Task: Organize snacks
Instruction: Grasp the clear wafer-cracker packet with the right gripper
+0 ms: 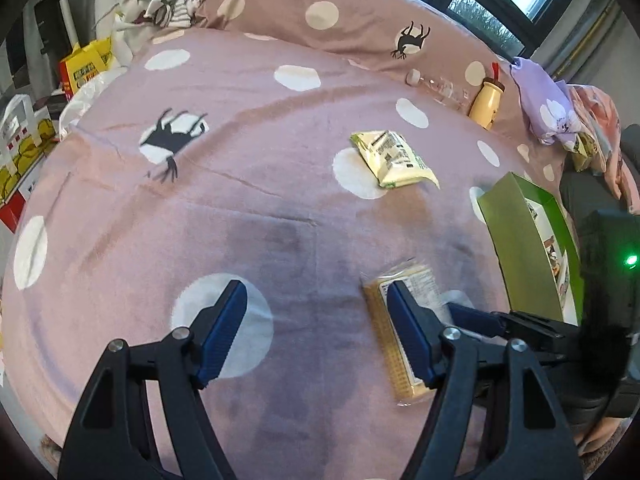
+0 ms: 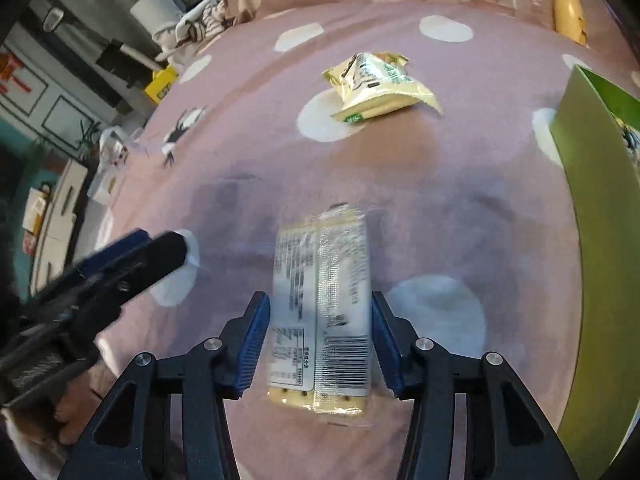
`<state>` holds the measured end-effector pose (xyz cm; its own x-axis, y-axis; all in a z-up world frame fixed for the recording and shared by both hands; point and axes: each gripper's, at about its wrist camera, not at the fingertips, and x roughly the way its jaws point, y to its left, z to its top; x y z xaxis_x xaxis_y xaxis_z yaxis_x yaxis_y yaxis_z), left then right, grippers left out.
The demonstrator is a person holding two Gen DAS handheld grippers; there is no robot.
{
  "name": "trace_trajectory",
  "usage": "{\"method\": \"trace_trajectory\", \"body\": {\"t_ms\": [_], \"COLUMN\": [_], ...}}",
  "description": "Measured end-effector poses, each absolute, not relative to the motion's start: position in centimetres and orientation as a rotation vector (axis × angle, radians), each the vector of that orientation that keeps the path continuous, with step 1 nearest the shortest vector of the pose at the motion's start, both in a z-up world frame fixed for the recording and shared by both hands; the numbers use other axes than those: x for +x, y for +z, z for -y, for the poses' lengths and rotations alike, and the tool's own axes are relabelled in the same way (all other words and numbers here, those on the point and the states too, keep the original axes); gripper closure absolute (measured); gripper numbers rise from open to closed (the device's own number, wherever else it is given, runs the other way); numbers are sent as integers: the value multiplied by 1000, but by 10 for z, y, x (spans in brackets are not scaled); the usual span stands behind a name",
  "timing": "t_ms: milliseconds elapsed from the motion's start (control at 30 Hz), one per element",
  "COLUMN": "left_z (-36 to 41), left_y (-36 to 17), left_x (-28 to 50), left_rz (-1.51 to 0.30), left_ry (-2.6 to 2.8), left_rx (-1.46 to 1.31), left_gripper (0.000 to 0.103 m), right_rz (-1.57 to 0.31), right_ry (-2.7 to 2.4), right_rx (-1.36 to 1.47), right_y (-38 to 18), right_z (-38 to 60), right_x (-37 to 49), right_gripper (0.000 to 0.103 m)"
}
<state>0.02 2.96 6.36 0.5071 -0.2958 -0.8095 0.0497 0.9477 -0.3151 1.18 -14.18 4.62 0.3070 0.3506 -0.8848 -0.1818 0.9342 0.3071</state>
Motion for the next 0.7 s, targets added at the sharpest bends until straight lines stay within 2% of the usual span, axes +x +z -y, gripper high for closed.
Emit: {"method": "trace_trajectory", "body": {"t_ms": [200,267,433,500,567,700], "left_z": [-14,-5,19,26,32,37], "left_y": [55,51,32,26,28,31], "left_x": [-1,-2,-1,0,-1,-3], "left_rz": [-1082,-1102,-1186,-1207,-1189,-1186], "left_ry": [-262,-278,-330,-338,-345,-339], "left_rx": [-303,-302,-312,-310,-288,-271], "left_gripper": [40,45,49,58,62,63], "right_rz": [-1142,-1156,-1223,-1242,-1233,-1220], "right_ry": [359,396,440,455,475,499], "right_rx": [264,326,360,375,392,419], "right_y": [58,52,28,20,16,14], "right_z": [167,175,157,153,154,158], "right_x": [12,14,31,33,34,36], "right_gripper": [47,47,47,47,48,49]}}
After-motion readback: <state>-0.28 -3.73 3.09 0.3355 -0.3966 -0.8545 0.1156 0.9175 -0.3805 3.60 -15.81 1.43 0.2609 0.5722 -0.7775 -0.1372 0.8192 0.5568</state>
